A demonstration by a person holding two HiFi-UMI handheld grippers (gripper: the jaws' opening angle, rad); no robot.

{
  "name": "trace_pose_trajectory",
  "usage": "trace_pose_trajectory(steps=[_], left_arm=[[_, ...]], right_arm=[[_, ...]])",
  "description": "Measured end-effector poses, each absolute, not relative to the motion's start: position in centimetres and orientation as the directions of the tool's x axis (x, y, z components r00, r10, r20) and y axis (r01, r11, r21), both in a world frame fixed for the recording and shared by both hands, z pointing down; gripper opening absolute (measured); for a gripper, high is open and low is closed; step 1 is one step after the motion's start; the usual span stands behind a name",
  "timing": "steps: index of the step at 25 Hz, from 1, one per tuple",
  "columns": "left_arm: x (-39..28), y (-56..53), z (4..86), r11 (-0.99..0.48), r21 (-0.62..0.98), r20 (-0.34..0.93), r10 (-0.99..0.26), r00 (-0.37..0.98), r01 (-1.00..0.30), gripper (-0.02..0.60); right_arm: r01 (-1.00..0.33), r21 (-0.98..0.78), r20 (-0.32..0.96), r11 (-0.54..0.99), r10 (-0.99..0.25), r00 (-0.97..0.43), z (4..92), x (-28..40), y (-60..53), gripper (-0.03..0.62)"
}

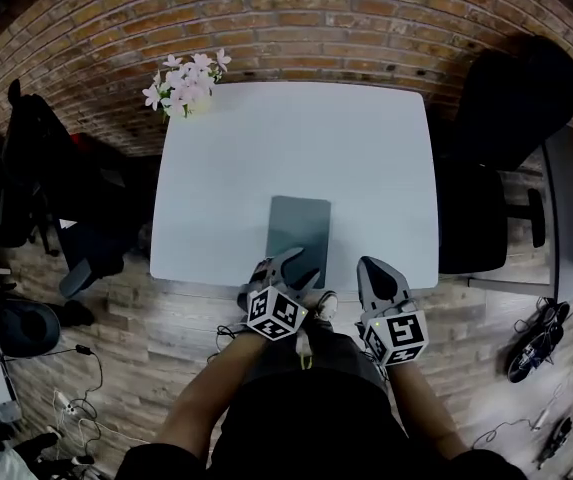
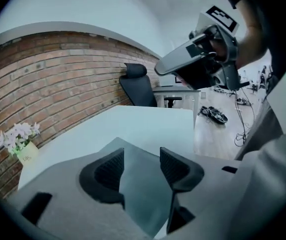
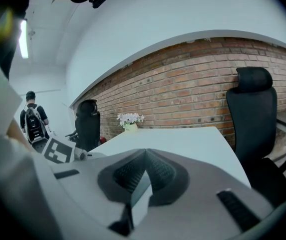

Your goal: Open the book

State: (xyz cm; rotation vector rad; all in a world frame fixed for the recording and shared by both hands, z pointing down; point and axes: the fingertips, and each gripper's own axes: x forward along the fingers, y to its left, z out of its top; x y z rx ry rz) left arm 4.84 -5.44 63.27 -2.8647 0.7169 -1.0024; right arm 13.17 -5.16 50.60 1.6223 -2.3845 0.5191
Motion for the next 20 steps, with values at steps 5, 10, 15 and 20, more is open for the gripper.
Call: trace_pose_trajectory(steps=[5, 10, 15, 20], left_arm=[[6.8, -6.8, 66.1, -0.845, -0.139, 0.669, -0.464, 0.58, -0.516, 0.258], [8.0, -7.9, 68.5, -0.802, -0.139, 0.74, -0.474, 0.478, -0.581, 0.305], [8.4, -8.7, 69.6, -0.77, -0.106, 0.777, -0.459, 0.432, -0.629, 0.321], [8.3, -8.5, 70.4, -0.746, -0.062, 0.8, -0.435, 0.414, -0.663, 0.345]], right_arm=[[-0.936, -0.179, 0.384, 0.304, -0.854, -0.351, 51.5, 14.2, -4.9, 0.011], [-0.943, -0.178, 0.384, 0.28, -0.863, -0.329, 51.7, 15.6, -4.4, 0.011], [-0.946, -0.186, 0.397, 0.267, -0.86, -0.321, 52.2, 16.7, -3.7, 0.011], [-0.941, -0.198, 0.397, 0.273, -0.855, -0.332, 52.4, 17.1, -3.9, 0.011]])
